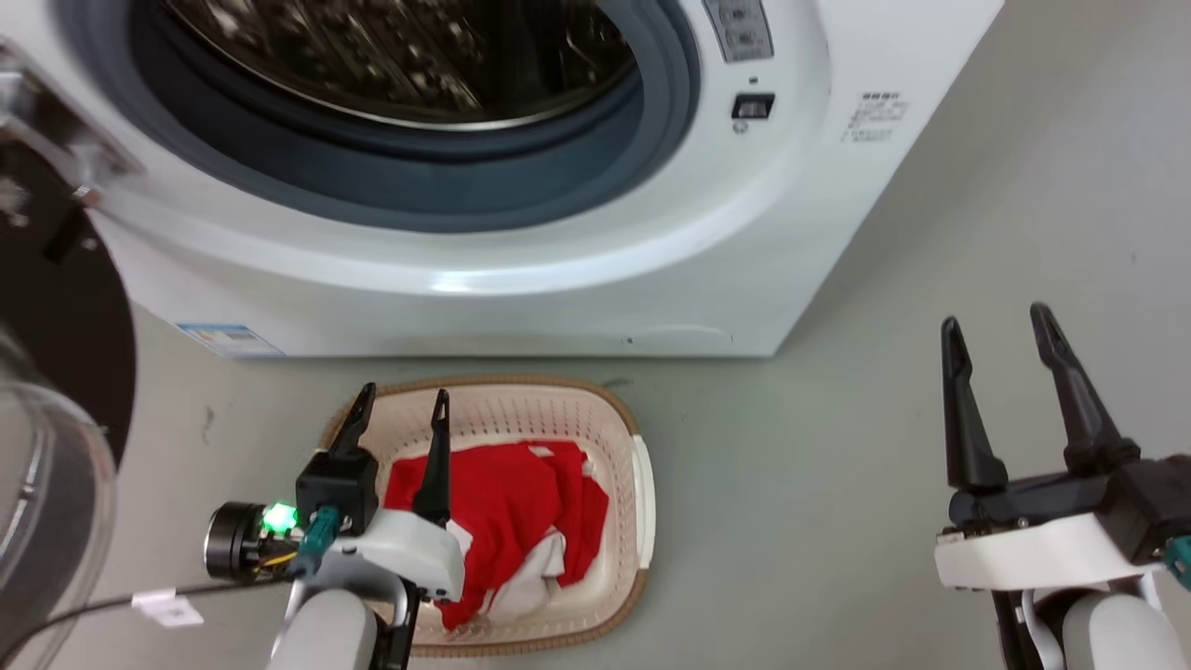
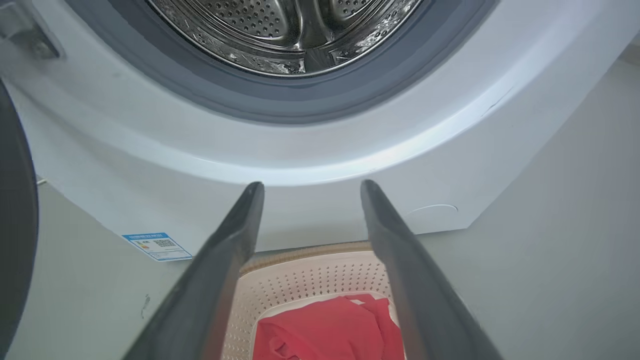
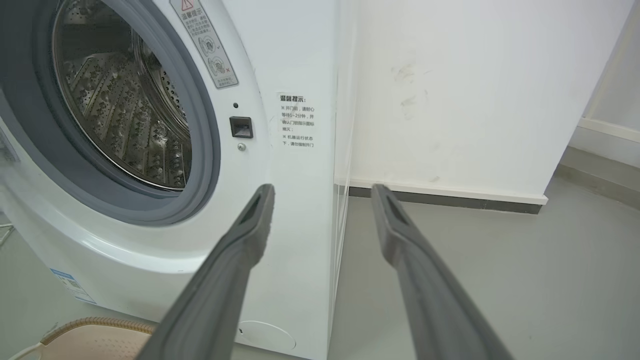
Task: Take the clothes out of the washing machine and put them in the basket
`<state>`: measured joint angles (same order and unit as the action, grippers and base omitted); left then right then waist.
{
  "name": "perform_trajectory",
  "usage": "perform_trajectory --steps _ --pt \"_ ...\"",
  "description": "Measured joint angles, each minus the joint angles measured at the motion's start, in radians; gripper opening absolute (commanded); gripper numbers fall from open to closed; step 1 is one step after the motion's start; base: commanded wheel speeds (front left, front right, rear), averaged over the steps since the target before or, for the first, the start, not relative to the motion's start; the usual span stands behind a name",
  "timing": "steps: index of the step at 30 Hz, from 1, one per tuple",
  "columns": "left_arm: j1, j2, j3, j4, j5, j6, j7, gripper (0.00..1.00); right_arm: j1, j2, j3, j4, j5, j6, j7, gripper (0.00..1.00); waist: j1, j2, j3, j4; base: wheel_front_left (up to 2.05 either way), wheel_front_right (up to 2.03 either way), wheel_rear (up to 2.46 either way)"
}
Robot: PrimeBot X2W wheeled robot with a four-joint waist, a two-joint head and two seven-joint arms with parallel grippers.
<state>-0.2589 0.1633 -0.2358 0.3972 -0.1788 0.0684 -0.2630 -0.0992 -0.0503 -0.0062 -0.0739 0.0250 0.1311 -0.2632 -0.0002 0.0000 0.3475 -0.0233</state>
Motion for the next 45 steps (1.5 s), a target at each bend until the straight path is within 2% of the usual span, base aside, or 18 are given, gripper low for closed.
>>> perform_trajectory --steps 9,16,27,45 --pt "0.153 -0.054 0.102 -0.222 0.086 0.012 0.0 1.0 0.068 0.0 -0.013 0.014 -0.001 0.0 0.0 1.0 0.0 0.0 -0.132 0.025 0.0 0.0 0.0" --pt "0.24 -0.081 0.149 -0.321 0.113 0.011 0.0 1.0 0.123 0.0 -0.02 0.021 0.002 0.0 0.0 1.0 0.0 0.0001 -0.222 0.034 0.0 0.0 0.0" --pt "0.34 -0.102 0.195 -0.371 0.123 -0.02 0.0 1.0 0.193 0.0 -0.046 0.025 0.002 0.0 0.0 1.0 0.0 0.0 -0.322 0.04 0.0 0.0 0.0" --pt "0.371 -0.11 0.22 -0.368 0.141 -0.043 0.0 1.0 0.222 0.0 -0.044 0.029 0.019 0.0 0.0 1.0 0.0002 0.0 -0.351 0.016 0.0 0.0 0.0"
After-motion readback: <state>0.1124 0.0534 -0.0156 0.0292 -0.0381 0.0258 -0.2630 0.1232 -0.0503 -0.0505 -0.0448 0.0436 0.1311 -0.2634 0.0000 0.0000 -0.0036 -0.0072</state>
